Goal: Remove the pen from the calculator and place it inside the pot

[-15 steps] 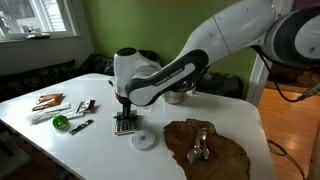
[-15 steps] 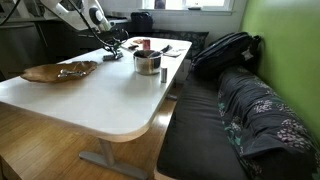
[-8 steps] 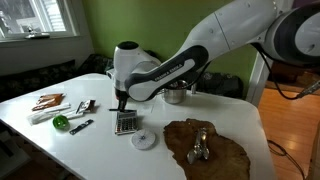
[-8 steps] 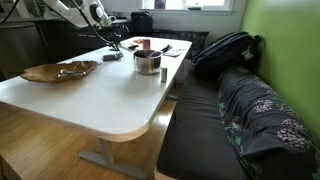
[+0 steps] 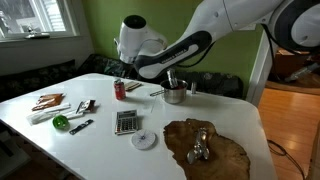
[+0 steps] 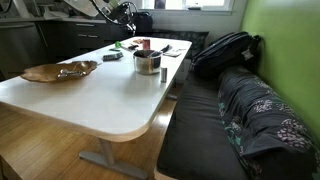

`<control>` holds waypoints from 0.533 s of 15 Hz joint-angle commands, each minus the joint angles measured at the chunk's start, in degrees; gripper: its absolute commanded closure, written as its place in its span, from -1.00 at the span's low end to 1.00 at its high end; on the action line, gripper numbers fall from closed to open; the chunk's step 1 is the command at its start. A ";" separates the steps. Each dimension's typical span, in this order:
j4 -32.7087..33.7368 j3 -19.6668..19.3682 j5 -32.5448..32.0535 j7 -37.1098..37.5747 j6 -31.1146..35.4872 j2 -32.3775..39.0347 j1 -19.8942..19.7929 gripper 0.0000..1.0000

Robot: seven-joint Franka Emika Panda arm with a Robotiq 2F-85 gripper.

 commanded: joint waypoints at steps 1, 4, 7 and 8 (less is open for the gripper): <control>-9.68 -8.57 -5.32 9.06 -4.19 -7.56 3.74 0.93; -16.80 -15.10 -9.35 15.82 -8.08 -12.39 7.35 0.93; -8.74 -12.06 -6.41 11.08 -6.29 -7.98 4.08 0.74; -8.66 -11.93 -6.41 11.08 -6.28 -7.89 4.08 0.74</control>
